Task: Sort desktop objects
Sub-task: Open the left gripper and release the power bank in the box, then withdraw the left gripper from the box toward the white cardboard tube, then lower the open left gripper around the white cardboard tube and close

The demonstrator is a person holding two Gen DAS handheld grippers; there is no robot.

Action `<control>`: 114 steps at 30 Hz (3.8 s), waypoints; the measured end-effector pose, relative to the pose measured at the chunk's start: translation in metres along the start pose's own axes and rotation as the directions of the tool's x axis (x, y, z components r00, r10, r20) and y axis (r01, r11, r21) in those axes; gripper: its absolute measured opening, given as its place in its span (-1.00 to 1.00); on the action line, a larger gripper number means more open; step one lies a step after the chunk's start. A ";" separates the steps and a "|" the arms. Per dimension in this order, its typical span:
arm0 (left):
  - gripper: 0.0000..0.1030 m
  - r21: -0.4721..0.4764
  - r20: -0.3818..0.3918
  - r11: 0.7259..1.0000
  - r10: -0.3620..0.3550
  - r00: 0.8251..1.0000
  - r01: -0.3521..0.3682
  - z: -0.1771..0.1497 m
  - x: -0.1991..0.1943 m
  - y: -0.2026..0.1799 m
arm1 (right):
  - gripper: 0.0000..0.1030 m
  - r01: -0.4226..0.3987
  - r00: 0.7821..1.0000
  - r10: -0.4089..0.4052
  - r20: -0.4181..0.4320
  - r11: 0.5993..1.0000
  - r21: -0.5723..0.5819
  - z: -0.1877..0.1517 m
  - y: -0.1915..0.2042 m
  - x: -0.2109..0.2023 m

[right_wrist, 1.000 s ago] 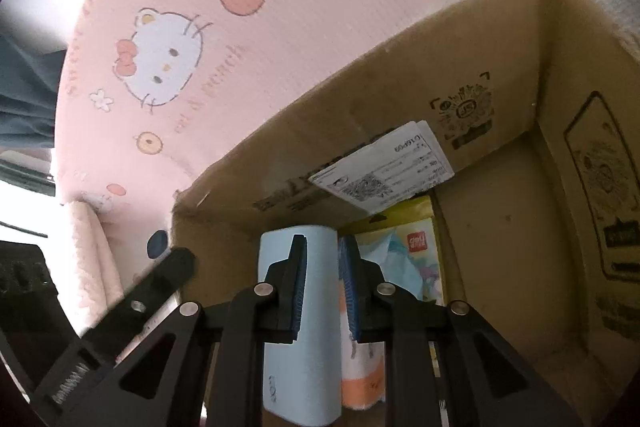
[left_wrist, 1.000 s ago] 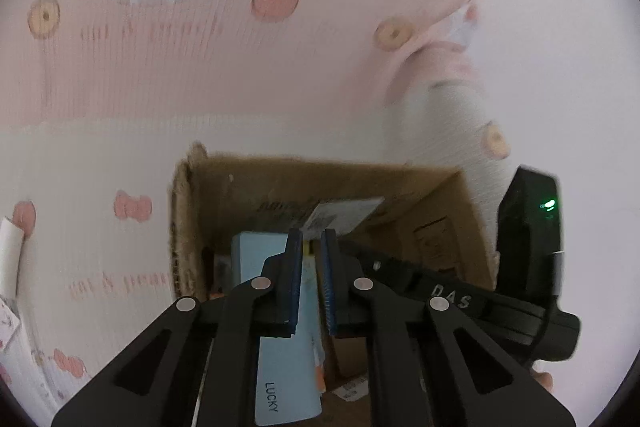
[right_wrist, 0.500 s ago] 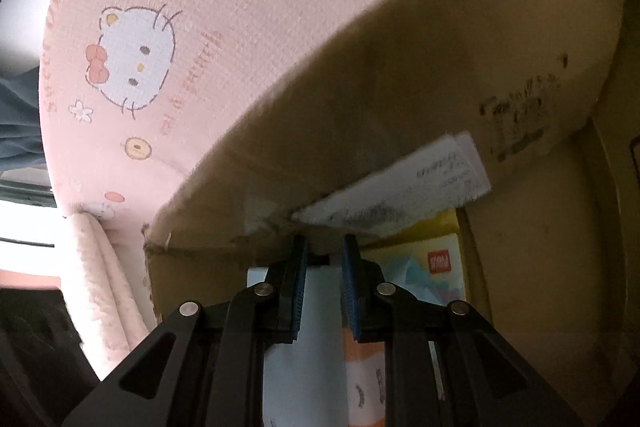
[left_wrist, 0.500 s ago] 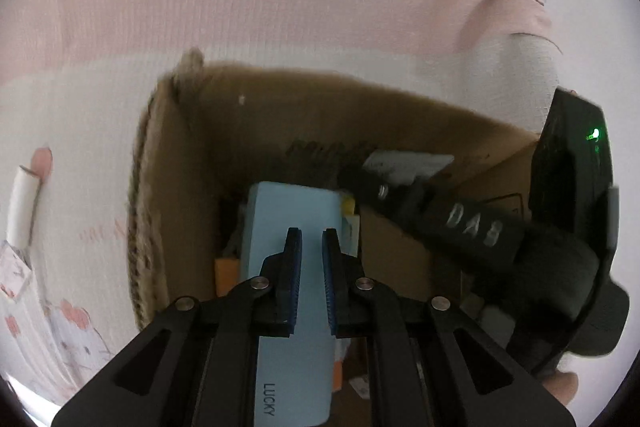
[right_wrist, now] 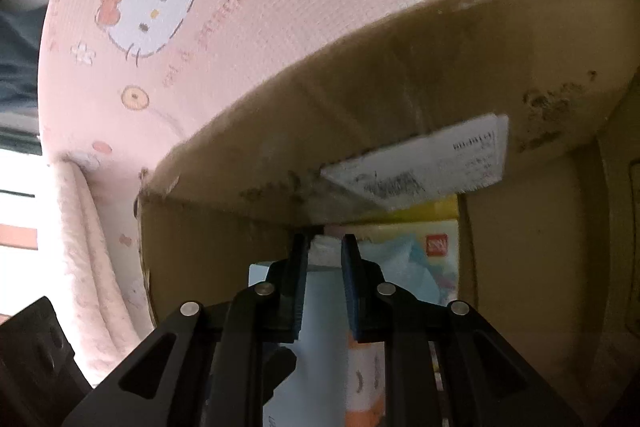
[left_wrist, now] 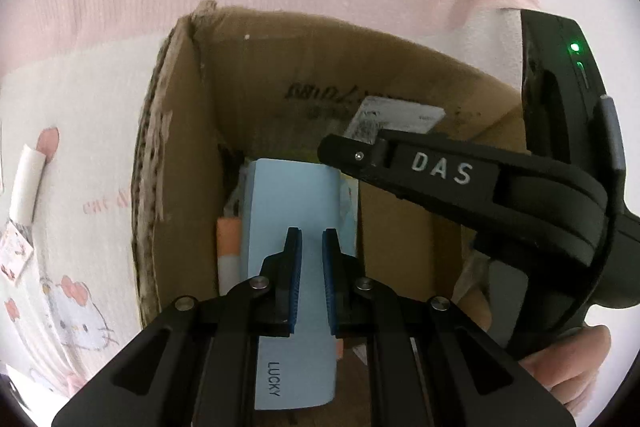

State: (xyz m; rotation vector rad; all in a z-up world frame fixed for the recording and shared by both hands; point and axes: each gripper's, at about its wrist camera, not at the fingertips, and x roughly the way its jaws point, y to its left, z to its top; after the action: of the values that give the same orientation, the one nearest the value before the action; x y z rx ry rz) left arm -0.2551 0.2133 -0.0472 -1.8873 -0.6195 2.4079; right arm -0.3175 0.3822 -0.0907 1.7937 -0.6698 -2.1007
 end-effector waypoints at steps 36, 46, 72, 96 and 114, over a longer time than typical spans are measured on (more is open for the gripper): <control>-0.21 -0.012 0.256 0.991 -0.123 0.959 0.131 -0.028 -0.130 0.110 | -0.19 0.198 0.967 -0.173 0.188 0.972 -0.126 -0.127 0.137 -0.080; -0.21 -0.165 0.293 0.977 -0.082 0.952 0.135 -0.024 -0.144 0.213 | -0.18 0.203 0.976 -0.173 0.132 0.942 -0.268 -0.137 0.225 -0.026; -0.21 -0.294 0.160 0.950 -0.053 0.986 0.099 0.016 -0.047 0.410 | -0.07 0.055 0.991 -0.079 -0.105 0.975 -0.214 -0.086 0.276 0.205; -0.26 -0.352 0.076 0.877 -0.321 0.944 0.327 0.010 0.021 0.432 | -0.01 -0.085 0.993 0.089 -0.072 0.994 0.063 -0.091 0.229 0.269; -0.28 -0.458 0.169 0.784 -0.385 0.907 0.418 0.000 0.033 0.438 | 0.00 -0.189 0.979 0.189 -0.072 0.982 0.011 -0.083 0.200 0.273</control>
State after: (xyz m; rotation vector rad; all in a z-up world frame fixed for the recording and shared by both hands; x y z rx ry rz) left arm -0.1659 -0.1821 -0.2170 -1.5719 -1.5839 2.1667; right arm -0.2989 0.0605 -0.2248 1.7253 -0.7917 -1.9030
